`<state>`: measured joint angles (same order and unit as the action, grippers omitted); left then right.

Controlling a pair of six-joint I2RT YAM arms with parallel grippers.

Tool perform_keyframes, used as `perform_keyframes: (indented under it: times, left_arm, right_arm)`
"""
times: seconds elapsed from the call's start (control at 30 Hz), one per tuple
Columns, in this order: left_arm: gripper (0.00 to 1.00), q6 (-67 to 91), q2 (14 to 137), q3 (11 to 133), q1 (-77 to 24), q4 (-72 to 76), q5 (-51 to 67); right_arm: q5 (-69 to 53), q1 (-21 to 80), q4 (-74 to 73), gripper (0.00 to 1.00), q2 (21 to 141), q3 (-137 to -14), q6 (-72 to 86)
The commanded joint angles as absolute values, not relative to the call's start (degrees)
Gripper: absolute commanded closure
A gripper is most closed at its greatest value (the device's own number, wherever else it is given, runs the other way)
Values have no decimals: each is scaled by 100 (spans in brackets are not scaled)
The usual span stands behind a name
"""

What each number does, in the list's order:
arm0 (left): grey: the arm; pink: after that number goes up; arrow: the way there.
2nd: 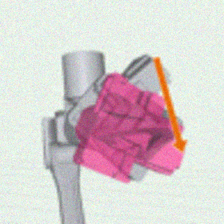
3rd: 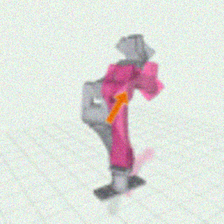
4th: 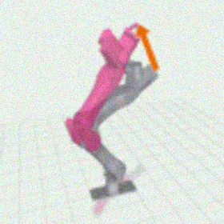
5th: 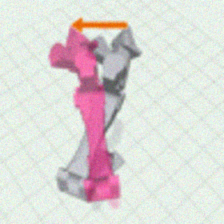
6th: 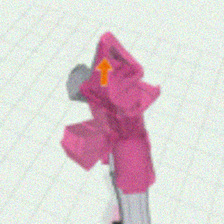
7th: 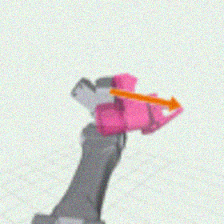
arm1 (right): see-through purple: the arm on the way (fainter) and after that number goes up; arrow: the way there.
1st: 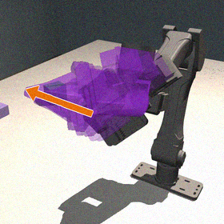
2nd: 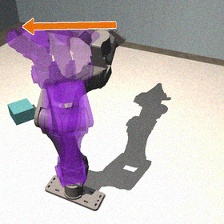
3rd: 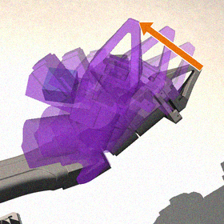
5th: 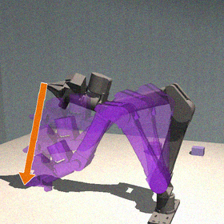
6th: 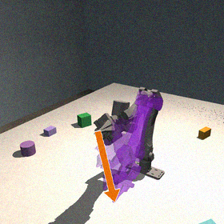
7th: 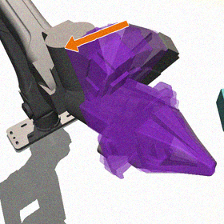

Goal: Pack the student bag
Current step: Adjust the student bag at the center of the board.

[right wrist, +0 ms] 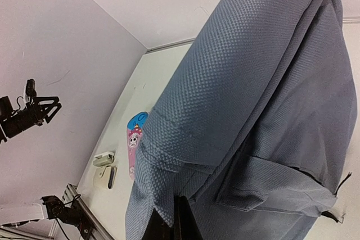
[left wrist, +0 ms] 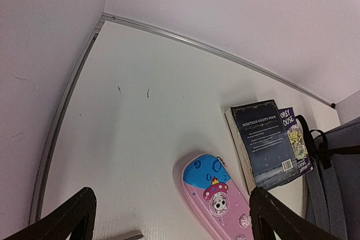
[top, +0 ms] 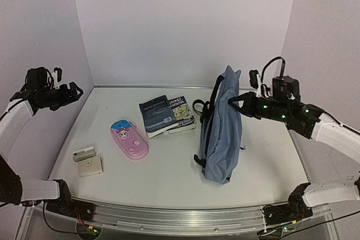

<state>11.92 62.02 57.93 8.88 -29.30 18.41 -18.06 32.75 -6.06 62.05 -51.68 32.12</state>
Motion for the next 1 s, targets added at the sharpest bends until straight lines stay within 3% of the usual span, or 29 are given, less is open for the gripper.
perform_keyframes:
  times: [0.0, 0.13, 0.43, 0.5, 0.57, 0.7, 0.9, 0.97]
  left_arm:
    - [5, 1099, 6217, 5756, 855, -2733, 1806]
    - [5, 1124, 6220, 5727, 853, -2732, 1759]
    - [5, 1096, 6422, 5740, 805, -2836, 1759]
    - [5, 1090, 6493, 5742, 802, -2833, 1801]
    - [5, 1082, 6575, 5742, 786, -2843, 1840]
    - [5, 1059, 6673, 5762, 733, -2866, 1864]
    - [5, 1031, 6666, 5774, 716, -2873, 1883]
    - [5, 1028, 6680, 5776, 719, -2869, 1908]
  right_arm:
    - [-158, 4106, -137, 100, 6933, -5629, 3482]
    - [1066, 5090, 447, 100, 7624, -5858, 3419]
    - [1661, 5994, 1121, 95, 10143, -7393, 3359]
    - [1554, 6127, 1134, 83, 10521, -7839, 3149]
    - [1354, 6201, 1134, 63, 10700, -8197, 3003]
    - [1243, 6229, 1103, 33, 10353, -8239, 2771]
    - [2604, 6196, 270, 6, 9054, -7566, 2531]
    - [2878, 6048, -263, 3, 8754, -7446, 2557]
